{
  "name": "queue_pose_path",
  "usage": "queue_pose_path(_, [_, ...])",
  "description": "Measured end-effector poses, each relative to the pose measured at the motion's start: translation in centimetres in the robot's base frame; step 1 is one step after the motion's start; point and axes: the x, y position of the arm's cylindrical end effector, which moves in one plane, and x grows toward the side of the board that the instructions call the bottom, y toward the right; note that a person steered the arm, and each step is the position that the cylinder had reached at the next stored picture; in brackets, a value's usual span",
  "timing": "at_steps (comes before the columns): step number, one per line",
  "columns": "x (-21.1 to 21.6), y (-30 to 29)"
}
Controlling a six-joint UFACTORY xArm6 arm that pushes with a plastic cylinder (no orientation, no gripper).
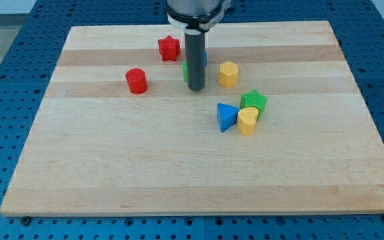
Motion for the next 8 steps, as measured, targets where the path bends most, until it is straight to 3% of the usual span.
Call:
queue_pose_path(3, [-2.7,2.0])
queue_pose_path(8, [-4.9,-4.7])
